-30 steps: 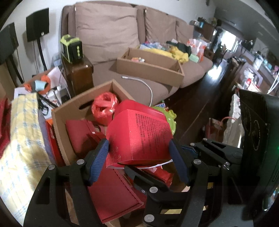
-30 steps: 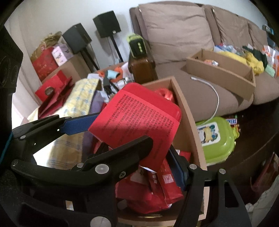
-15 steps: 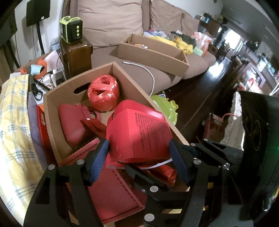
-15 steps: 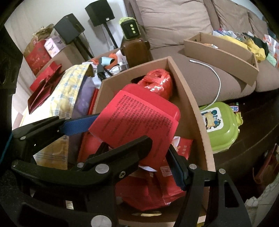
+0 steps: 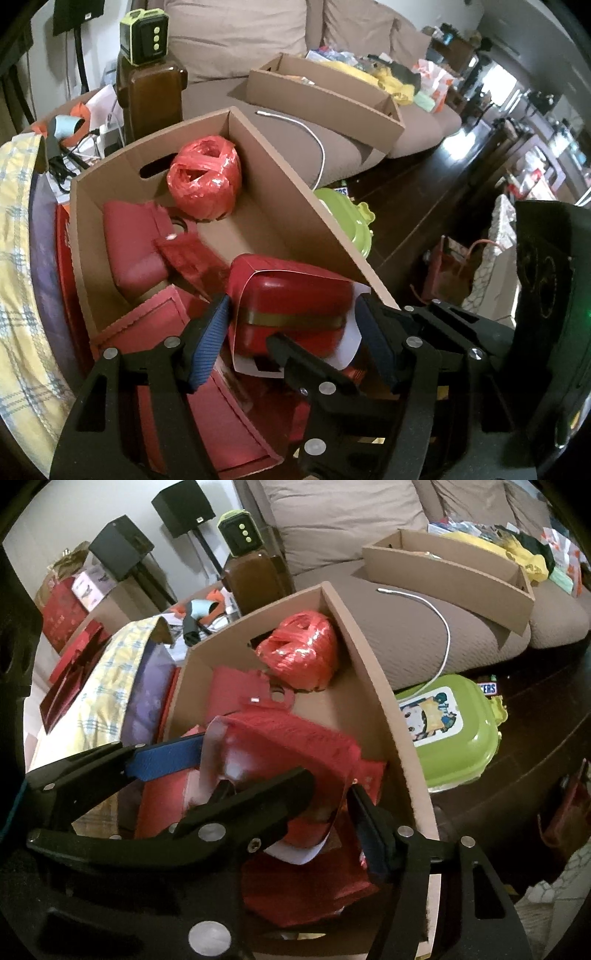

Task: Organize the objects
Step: 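Lower the red lidded case into the cardboard box with the left tool, then open the left tool to release the red case into the box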

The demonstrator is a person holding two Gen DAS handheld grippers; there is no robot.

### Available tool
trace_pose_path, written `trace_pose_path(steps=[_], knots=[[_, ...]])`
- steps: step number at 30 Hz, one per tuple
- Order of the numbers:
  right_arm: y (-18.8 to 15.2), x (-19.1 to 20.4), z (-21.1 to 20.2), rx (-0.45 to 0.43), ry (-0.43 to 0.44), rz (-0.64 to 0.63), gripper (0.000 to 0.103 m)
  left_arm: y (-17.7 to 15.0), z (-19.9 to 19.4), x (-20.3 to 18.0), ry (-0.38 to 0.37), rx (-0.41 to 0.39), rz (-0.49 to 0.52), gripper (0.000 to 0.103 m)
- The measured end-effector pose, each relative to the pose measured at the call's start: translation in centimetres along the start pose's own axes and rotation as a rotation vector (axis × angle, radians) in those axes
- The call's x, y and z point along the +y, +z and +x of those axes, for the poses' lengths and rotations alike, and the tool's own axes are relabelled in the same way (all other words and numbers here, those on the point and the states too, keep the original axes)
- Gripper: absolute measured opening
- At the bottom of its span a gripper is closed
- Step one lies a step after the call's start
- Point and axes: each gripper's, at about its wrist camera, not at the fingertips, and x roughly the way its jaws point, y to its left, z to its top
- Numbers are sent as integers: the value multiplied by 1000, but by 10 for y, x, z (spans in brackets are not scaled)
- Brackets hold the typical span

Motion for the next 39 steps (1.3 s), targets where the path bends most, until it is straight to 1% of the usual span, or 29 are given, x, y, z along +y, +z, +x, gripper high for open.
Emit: trace_pose_path(steps=[5,8,11,16,18,19,20,22,25,27,28,30,31,34,36,37,39], knots=[[1,0,1,7,-1,-8,66,0,-1,3,0,2,-8,65],[2,-3,-1,-6,30,20,66,2,-6,9,-29,-4,-55,69],[2,-8,-3,-17,49,52,66,5,-7,14,-50,13,-89,74],[3,-11,-2,-12,52,73,66,4,-12,20,-46,16,-124,74],[3,-13,-2,-10,59,90,66,3,-22,27,-47,-8,-159,75],[3,-15,-3,-16,60,97,66,3,-28,33,-54,-23,-183,80],[4,-16,-4,-21,60,102,66,2,-34,38,-59,-40,-205,83],[4,-20,-6,-32,61,120,66,2,-47,48,-55,-75,-231,83],[5,-25,-9,-42,75,149,66,5,-60,55,-24,-99,-227,83],[5,-25,-11,-45,71,152,66,6,-71,56,20,-126,-214,83],[6,-25,-12,-45,71,150,66,5,-80,53,110,-154,-187,83],[8,-22,-17,-40,77,139,66,2,-99,41,265,-220,-116,83],[10,-19,-22,-49,77,126,66,0,-111,34,325,-263,-68,83],[16,-11,-39,-86,62,86,66,-5,-142,18,420,-343,23,88],[20,-5,-49,-105,57,61,66,-6,-154,13,476,-370,57,88],[21,-1,-53,-109,54,51,66,-6,-163,9,526,-384,77,88],[24,6,-62,-116,39,25,66,-10,-173,5,579,-401,91,88]])
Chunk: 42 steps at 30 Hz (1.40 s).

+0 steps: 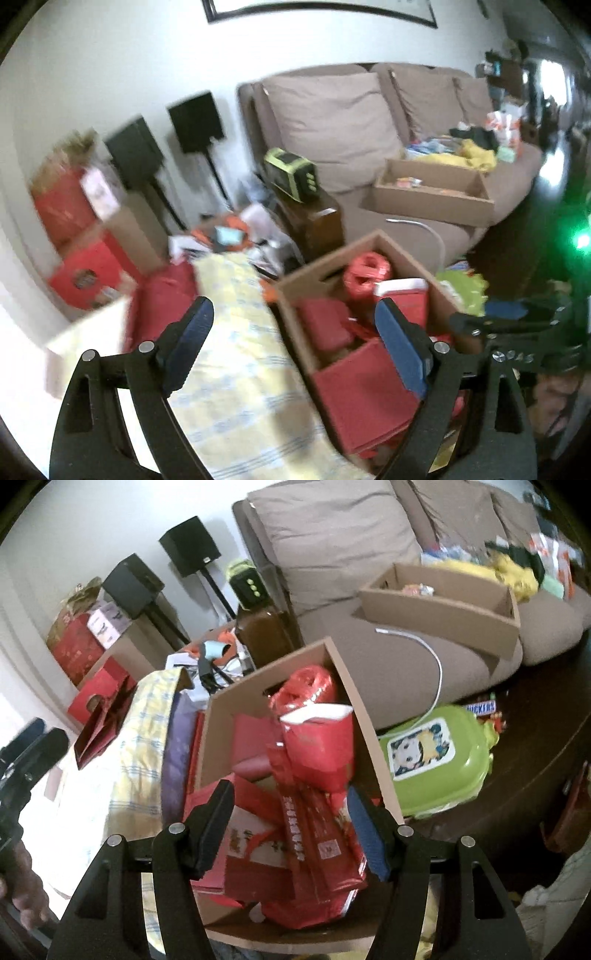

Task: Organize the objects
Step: 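Open the left tool to release the red case into the box, then lift both tools out of the box and move toward the pink tissue box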

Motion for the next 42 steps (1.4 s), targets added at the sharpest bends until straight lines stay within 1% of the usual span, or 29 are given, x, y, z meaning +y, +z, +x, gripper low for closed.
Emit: trace_pose_path(steps=[2,5,11,15,19,23,26,30,32,35,38,42], knots=[[3,9,-9,-11,-12,-28,66,0,-13,4,17,-27,-6,89],[7,21,-23,-34,-19,-59,68,-4,-28,14,-11,-54,-49,93],[13,43,-49,-65,-35,-113,68,-4,-48,37,-35,-49,-119,93],[16,53,-66,-81,-50,-124,70,-2,-61,52,-35,-71,-166,93],[17,62,-82,-103,-64,-138,73,-2,-72,65,-54,-82,-196,93],[18,71,-94,-119,-74,-160,73,-1,-80,76,-34,-91,-205,93],[17,79,-98,-131,-74,-181,75,-3,-81,85,-26,-88,-226,94],[11,90,-90,-101,-73,-199,75,-8,-76,100,-27,-56,-264,93],[7,100,-89,-92,-69,-223,75,-13,-74,110,-15,-47,-271,93],[4,114,-90,-90,-51,-255,76,-19,-73,126,14,-45,-284,93],[0,126,-89,-84,-34,-269,79,-28,-72,148,21,-49,-288,94],[-8,142,-82,-59,-11,-290,80,-44,-69,184,85,-29,-291,94]])
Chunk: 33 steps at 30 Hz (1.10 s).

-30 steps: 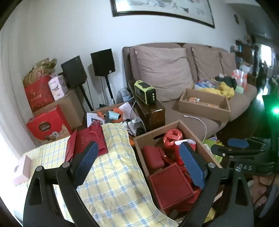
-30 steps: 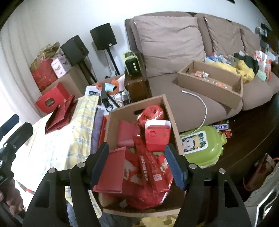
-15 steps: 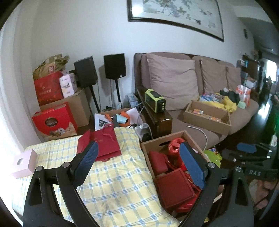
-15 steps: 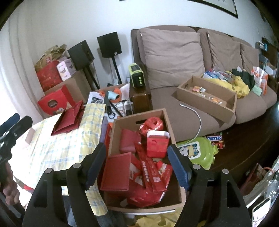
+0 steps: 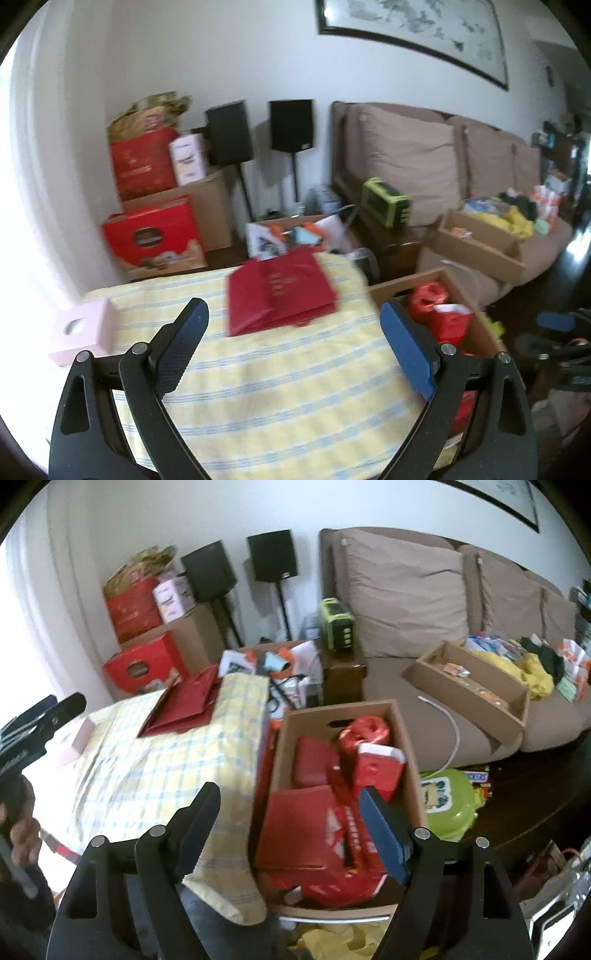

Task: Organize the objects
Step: 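Lift both tools out of the box and move toward the pink tissue box, then close the right tool on the end of the pink tissue box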

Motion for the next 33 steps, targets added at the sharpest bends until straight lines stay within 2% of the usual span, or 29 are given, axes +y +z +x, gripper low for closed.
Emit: trace_pose_path(steps=[6,9,13,15,17,19,22,25,28,30,31,33], knots=[[-5,27,18,37,47,-32,82,-16,11,87,101,18,-79,95],[-9,42,28,58,83,-26,82,-24,15,145,233,23,-92,95],[-11,67,43,90,141,-49,82,-47,7,241,388,49,-180,95],[-10,81,54,111,157,-65,82,-59,-2,279,433,36,-223,95],[-7,95,67,137,174,-67,82,-70,-16,318,463,-17,-286,99],[-1,113,84,175,205,-60,82,-75,-19,349,440,-18,-310,102],[11,146,104,224,244,-69,82,-73,-12,375,405,12,-276,102],[30,195,123,243,312,-90,82,-71,8,397,333,38,-258,102],[47,246,141,240,378,-101,82,-78,42,419,273,78,-241,102],[59,283,153,182,376,-123,82,-83,61,429,272,127,-249,98],[64,304,161,159,362,-148,82,-91,71,438,239,154,-276,93],[69,335,179,170,350,-181,82,-101,80,448,180,169,-330,90]])
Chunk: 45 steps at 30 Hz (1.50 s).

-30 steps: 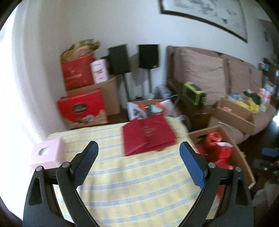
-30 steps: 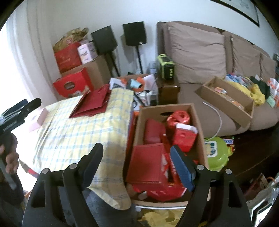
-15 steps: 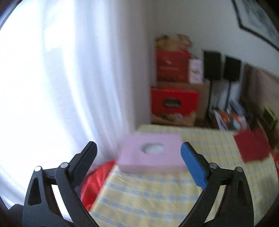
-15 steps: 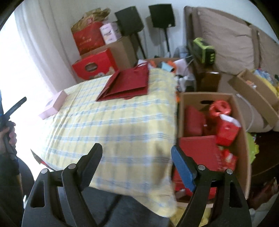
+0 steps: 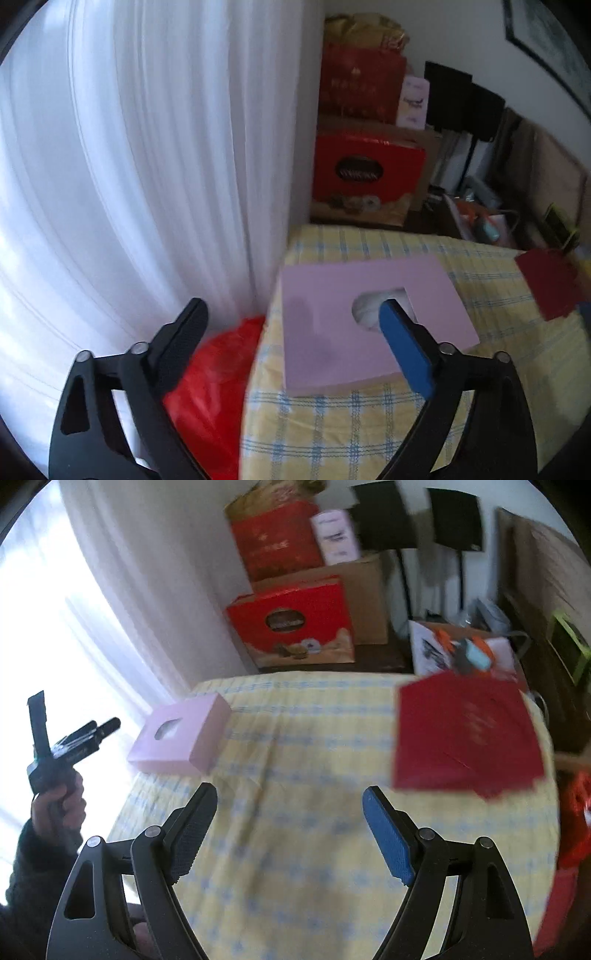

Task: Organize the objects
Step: 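Close the right tool on the end of the pink tissue box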

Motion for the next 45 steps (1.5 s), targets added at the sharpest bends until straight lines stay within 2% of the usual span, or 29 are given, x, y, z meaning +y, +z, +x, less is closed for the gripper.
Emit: trace_pose_path(steps=[2,4,6,9,11,13,15,17,18,19,23,30,37,45], knots=[[14,21,34,34,31,-9,82,-4,12,7,-42,41,-44,83],[26,38,63,47,55,-10,82,-3,20,4,-69,74,-49,83],[33,50,88,58,94,-10,79,-2,25,-2,-62,73,-24,83],[40,62,127,112,110,-7,67,-8,33,-13,-31,49,22,82],[40,65,143,138,116,0,67,-18,36,-18,-23,42,51,74],[38,66,152,149,142,13,66,-23,35,-20,-32,5,62,71],[35,69,155,148,148,-1,63,-23,35,-22,-52,14,67,68],[34,77,153,133,153,-53,52,-23,35,-22,-51,14,64,68],[34,81,152,130,162,-75,43,-23,35,-22,-51,13,60,68],[35,86,154,133,175,-90,43,-24,34,-22,-47,13,51,68],[33,97,153,123,134,-114,43,-28,29,-28,-32,21,35,68],[18,84,119,64,96,-92,43,-32,6,-61,-93,52,52,67],[-18,45,41,0,79,-31,43,-46,-39,-131,-155,37,157,67],[-70,6,-35,-27,-43,20,43,-84,-73,-204,-203,72,202,67]])
